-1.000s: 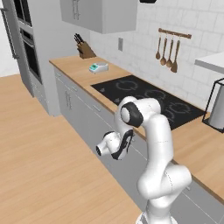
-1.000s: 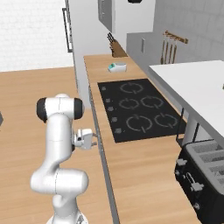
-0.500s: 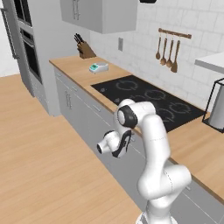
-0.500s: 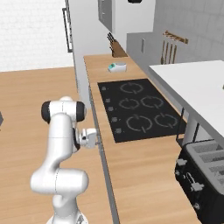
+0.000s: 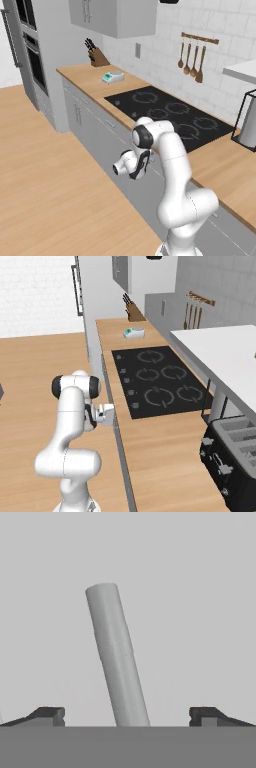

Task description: Take a straw from the drawer in front and place it inside the glass cup on the dining counter.

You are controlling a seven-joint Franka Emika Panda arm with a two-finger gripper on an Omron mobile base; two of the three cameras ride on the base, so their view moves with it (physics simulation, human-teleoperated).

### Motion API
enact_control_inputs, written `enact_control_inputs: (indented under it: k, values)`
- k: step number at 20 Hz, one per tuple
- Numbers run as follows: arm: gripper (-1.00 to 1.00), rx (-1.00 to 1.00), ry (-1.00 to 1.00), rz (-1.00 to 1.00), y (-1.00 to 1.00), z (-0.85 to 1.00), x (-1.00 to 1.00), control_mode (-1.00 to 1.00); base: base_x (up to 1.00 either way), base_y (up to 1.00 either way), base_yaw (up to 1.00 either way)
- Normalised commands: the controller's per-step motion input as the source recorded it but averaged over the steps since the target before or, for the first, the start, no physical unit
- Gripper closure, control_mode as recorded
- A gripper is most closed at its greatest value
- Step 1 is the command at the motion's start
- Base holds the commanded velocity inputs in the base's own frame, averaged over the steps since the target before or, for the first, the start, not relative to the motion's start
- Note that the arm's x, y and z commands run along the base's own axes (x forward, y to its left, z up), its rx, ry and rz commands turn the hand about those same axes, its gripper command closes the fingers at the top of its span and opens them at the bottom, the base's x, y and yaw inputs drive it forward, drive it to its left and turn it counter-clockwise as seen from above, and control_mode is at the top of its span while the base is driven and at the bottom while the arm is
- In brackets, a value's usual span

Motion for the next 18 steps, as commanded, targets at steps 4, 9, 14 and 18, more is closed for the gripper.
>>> enact_control_inputs:
  k: [4,9,14,18]
  values:
    - [-1.0,0.0,0.0,0.0,-0.08,-0.24,0.25,-1.0,0.0,0.0,0.0]
    - [1.0,0.0,0.0,0.0,0.0,-0.14,0.09,-1.0,0.0,0.0,0.0]
    - [1.0,0.0,0.0,0.01,0.03,0.0,-0.03,-1.0,0.0,0.0,0.0]
    - [1.0,0.0,0.0,0.01,0.36,0.0,-0.25,-1.0,0.0,0.0,0.0]
